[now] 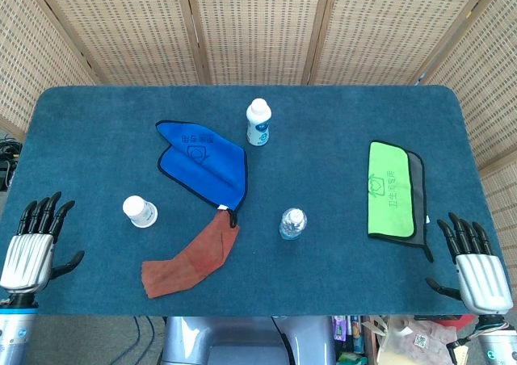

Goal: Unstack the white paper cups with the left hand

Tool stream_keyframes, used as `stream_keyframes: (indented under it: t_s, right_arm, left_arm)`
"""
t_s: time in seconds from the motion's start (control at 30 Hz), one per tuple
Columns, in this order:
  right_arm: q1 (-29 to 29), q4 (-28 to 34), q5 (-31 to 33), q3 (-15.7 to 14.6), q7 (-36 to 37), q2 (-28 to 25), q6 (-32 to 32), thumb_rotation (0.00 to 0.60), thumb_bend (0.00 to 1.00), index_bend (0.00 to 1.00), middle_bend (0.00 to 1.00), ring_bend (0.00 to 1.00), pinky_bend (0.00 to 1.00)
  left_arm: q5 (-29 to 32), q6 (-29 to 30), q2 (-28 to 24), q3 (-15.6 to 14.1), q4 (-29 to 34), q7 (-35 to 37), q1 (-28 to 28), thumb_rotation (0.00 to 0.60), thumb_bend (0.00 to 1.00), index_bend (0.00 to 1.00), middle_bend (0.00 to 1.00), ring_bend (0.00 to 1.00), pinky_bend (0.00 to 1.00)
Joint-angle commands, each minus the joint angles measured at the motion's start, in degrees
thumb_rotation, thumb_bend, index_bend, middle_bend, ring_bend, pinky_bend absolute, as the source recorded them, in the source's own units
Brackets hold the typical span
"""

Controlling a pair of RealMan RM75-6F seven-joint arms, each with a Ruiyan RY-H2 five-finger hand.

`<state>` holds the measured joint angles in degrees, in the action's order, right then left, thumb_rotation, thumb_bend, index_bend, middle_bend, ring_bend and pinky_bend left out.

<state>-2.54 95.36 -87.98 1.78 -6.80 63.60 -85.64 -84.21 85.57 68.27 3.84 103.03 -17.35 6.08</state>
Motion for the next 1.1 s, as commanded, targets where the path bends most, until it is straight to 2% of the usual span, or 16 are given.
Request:
stream_keyframes:
  t_s: [0.03, 0.2, 0.37, 0.47, 0.7, 0.87, 1.1]
  right_arm:
    - [0.0, 0.0, 0.0, 0.1, 0.1, 0.0, -0.1, 0.6, 0.12, 0.0, 0.0, 0.0, 0.0]
    - [0.0, 0.1, 0.3, 0.1, 0.2, 0.0, 0.0, 0.6, 0.12, 0.0, 0.0, 0.0, 0.0]
    - [0.0, 0.0, 0.0, 0.1, 0.3, 0.0, 0.0, 0.6, 0.12, 0.0, 0.0, 0.0, 0.0]
    - [-0.1, 0.0, 0.1, 0.1, 0.3, 0.0, 0.1, 0.6, 0.12, 0.0, 0.0, 0.0, 0.0]
    - [-0.1, -0.1, 0.2, 0.2, 0.5, 0.0, 0.1, 0.6, 0.12, 0.0, 0.0, 0.0, 0.0]
    - [-0.1, -0.2, 0.3, 0.3, 1.2, -0.2, 0.1, 0.6, 0.12, 0.0, 0.0, 0.0, 0.0]
    - [-0.2, -0.4, 0.3, 0.3, 1.8, -0.3, 0.3, 0.6, 0.12, 0.0, 0.0, 0.0, 0.0]
  left_arm:
    - [2.5, -2.7, -1.5, 1.9, 1.7, -0.4, 2.0, 0.6, 0.24, 0.17, 0.0, 0.0, 0.0]
    - [8.9, -9.0, -5.2, 5.5, 5.9, -2.9, 6.2, 0.6, 0.24, 0.2, 0.0, 0.0, 0.0]
    - [19.3, -17.2, -8.5, 9.0, 8.9, -7.5, 12.0, 0.6, 0.24, 0.2, 0.0, 0.0, 0.0]
    - [25.1, -21.1, -9.7, 10.0, 10.3, -10.4, 15.0, 0.6, 0.24, 0.2, 0.0, 0.0, 0.0]
    - [39.8, -26.8, -10.1, 10.9, 11.2, -18.8, 22.9, 0.6, 0.24, 0.21, 0.0, 0.0, 0.0]
    - [49.1, -27.5, -8.8, 10.4, 10.9, -23.1, 28.1, 0.6, 0.24, 0.23, 0.0, 0.0, 0.0]
    - [55.3, -25.9, -6.2, 9.0, 9.6, -26.0, 32.3, 0.6, 0.24, 0.26, 0.0, 0.0, 0.0]
